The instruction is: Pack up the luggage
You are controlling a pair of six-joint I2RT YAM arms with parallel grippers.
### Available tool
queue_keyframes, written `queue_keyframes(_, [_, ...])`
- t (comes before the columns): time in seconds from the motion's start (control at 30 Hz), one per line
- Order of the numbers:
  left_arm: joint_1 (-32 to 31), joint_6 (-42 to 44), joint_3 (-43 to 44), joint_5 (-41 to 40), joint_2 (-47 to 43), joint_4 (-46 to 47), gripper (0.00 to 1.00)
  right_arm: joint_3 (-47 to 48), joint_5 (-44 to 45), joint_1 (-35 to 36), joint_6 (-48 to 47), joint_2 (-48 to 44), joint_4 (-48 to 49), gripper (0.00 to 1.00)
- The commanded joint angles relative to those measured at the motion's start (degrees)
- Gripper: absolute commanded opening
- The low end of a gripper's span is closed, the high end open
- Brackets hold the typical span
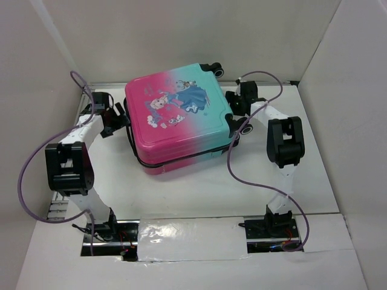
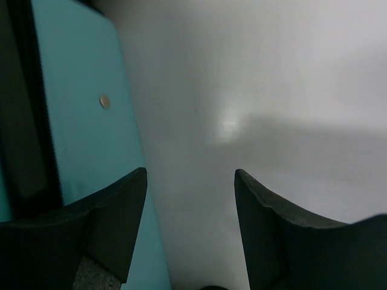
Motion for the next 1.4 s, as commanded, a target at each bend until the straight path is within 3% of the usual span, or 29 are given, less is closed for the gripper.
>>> queue_keyframes(0.0, [-4.5,5.4,5.3,14.8,4.9,9.7,0.96,-7.3,-2.1,4.0,2.4,-8.7,5.9,0.67])
queue_keyframes(0.17, [-8.7,8.6,13.1,18.3,10.0,12.3,0.96,-20.3,2.6,7.6,4.6,-19.7,8.9,0.67])
queue_keyframes(0.37, [-10.5,7.0,16.1,19.2,12.3,12.7,0.96,-24.9,9.6,10.2,6.2,-24.5,7.7,0.69])
queue_keyframes(0.53, [-10.5,5.0,14.2,20.0,8.0,13.8,0.96,-17.9,11.9,10.2,4.5,-22.0,1.1,0.69])
queue_keyframes(0.8, [-11.1,3.9,15.8,22.2,2.9,14.4,0.96,-10.2,14.0,11.3,3.9,-21.2,0.1,0.70])
queue_keyframes(0.97, [-11.7,3.9,14.7,19.0,-0.2,13.9,0.97,-4.4,14.6,13.1,3.3,-17.4,-2.2,0.71])
queue_keyframes(1.37, [-11.1,4.4,13.2,15.8,4.6,12.1,0.97,8.4,15.6,13.7,2.2,-6.4,-9.2,0.71])
